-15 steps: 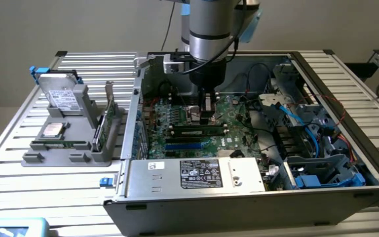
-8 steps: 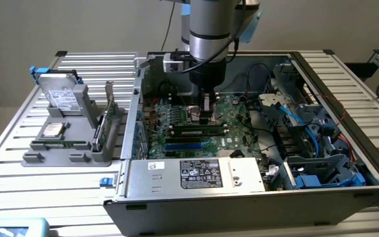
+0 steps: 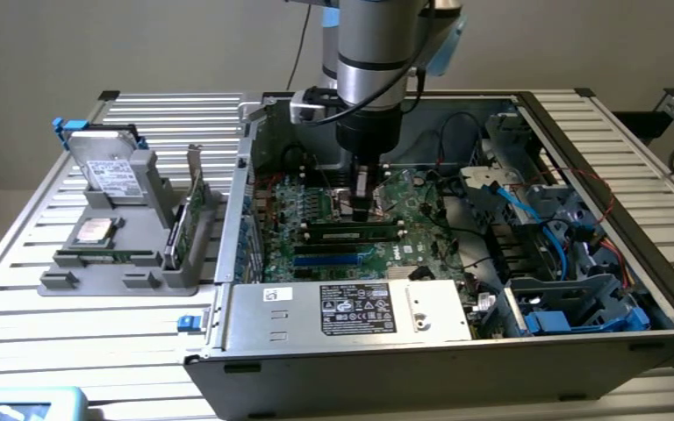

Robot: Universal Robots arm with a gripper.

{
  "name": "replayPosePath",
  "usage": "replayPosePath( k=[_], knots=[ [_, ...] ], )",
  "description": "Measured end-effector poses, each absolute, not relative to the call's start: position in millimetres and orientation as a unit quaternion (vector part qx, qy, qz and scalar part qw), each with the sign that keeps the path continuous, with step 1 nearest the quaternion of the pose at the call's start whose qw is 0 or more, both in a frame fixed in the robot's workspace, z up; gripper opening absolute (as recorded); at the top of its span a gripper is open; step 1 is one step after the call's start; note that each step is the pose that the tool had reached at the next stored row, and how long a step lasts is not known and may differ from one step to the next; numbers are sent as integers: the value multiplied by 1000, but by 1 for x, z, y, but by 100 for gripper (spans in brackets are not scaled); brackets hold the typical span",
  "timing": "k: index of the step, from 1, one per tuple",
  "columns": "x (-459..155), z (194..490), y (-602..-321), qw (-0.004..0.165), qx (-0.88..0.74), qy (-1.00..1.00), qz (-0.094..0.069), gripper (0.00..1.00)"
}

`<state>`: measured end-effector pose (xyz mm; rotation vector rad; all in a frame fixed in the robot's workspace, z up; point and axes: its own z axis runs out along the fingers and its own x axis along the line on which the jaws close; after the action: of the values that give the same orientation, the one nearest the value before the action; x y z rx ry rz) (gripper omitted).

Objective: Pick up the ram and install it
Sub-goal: 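Press down the ram until it locks into place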

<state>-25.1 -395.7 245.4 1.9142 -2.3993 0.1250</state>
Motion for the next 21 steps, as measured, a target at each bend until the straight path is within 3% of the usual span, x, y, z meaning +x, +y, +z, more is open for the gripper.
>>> replayPosePath(
  k=[21],
  knots=[
    [-25, 245, -396, 39, 526, -849, 36, 11]
  ],
)
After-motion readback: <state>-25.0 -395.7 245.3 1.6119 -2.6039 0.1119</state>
